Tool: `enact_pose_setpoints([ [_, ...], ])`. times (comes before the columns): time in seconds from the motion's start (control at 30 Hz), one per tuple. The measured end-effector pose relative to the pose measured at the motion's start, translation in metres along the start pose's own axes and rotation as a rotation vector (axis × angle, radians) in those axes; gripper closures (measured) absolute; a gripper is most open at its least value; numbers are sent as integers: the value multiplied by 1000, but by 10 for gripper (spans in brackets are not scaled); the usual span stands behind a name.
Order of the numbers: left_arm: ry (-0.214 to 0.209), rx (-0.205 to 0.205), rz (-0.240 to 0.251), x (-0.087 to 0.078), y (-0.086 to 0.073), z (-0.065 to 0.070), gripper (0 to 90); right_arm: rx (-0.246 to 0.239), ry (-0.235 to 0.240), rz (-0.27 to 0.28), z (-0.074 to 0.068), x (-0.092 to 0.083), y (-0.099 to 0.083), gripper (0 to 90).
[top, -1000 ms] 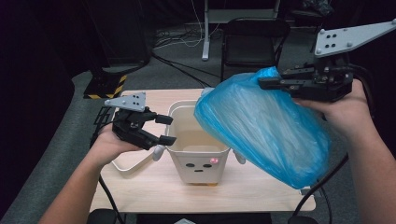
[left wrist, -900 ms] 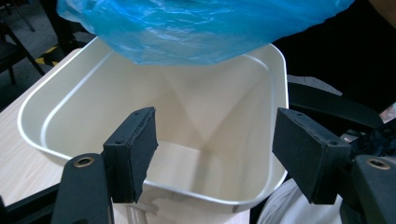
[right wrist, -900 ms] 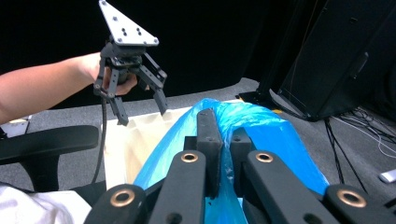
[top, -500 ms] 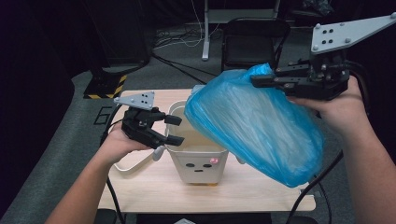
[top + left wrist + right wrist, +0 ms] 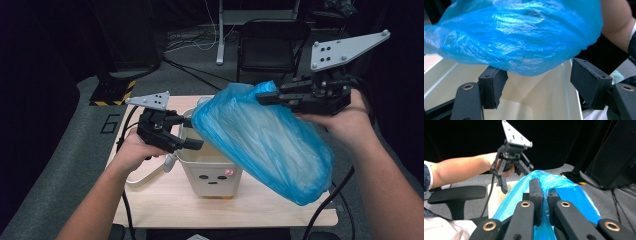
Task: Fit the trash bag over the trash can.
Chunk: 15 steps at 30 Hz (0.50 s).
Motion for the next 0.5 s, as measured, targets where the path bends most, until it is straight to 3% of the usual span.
enact_pose_setpoints([
  [0.5,-18,7,6,9,2,-3,283,53,134,-62,-7,65,-38,883],
])
Point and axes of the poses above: each handheld gripper's, and its own axes: x roughly forward along the jaws, y roughly out of its top, z roughly to its right, the point moved 6 cm from there along x, roughly forward along the jaws, and after that the axes turned 6 degrees about -x, right-handed, at the moved point
